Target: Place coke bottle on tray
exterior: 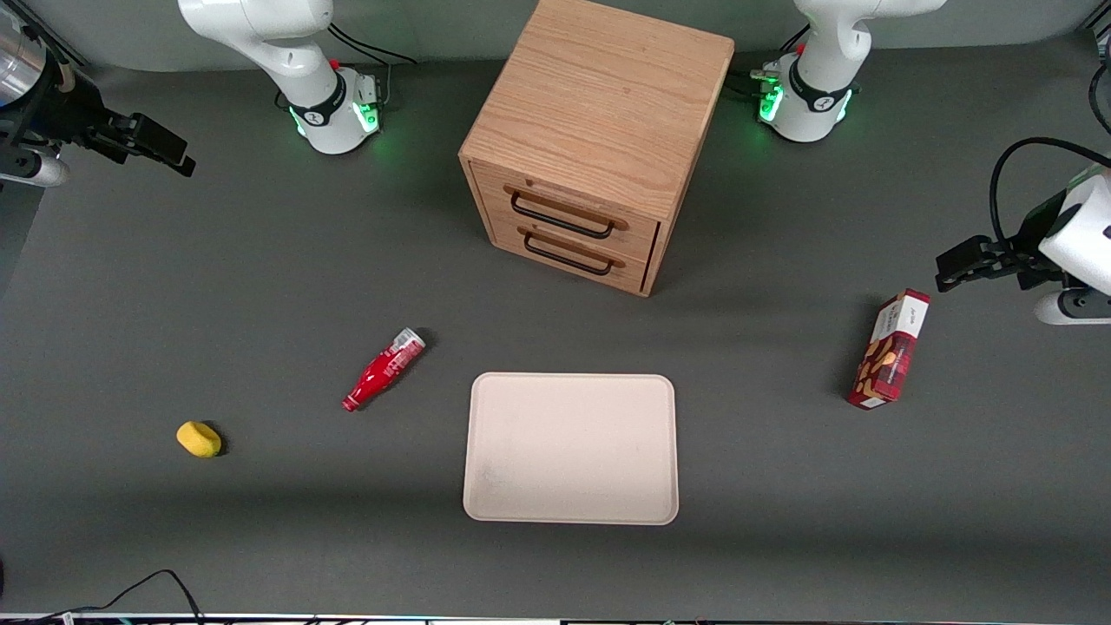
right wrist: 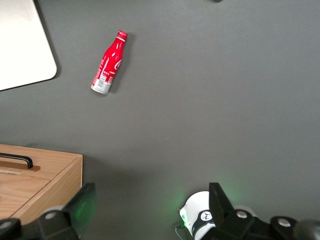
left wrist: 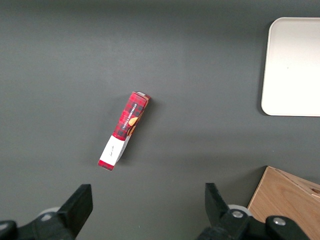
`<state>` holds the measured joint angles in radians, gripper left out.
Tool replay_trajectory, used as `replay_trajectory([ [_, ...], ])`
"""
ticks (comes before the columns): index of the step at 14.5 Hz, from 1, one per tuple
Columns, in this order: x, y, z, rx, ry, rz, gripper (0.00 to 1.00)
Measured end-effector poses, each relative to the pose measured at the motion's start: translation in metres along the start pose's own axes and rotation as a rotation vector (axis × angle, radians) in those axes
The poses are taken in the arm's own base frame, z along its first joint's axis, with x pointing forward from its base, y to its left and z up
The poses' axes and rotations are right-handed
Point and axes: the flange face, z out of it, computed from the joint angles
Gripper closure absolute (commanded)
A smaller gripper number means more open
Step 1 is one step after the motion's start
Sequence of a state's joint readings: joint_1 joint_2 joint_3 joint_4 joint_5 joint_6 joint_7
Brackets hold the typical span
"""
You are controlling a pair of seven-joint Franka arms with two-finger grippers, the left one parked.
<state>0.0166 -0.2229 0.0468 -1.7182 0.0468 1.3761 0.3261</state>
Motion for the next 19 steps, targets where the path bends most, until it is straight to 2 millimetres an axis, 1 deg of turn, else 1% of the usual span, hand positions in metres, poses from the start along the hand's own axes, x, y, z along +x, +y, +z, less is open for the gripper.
replay_trajectory([
  [10, 0.002, -0.001, 0.0, 0.0, 0.001, -0.001, 0.0],
  [11, 0.004, -0.002, -0.002, 0.003, 0.008, -0.003, 0.0],
  [13, 0.015, -0.01, -0.012, 0.01, 0.027, 0.003, 0.0],
  [15, 0.032, -0.028, -0.015, 0.016, 0.029, 0.037, 0.0],
  [16, 0.041, -0.043, -0.011, 0.015, 0.02, 0.061, 0.0],
  [17, 0.05, -0.062, -0.002, 0.01, 0.003, 0.091, 0.0],
  [18, 0.058, -0.083, 0.012, 0.001, -0.02, 0.128, 0.0],
  [19, 0.067, -0.105, 0.031, -0.011, -0.049, 0.172, 0.0],
])
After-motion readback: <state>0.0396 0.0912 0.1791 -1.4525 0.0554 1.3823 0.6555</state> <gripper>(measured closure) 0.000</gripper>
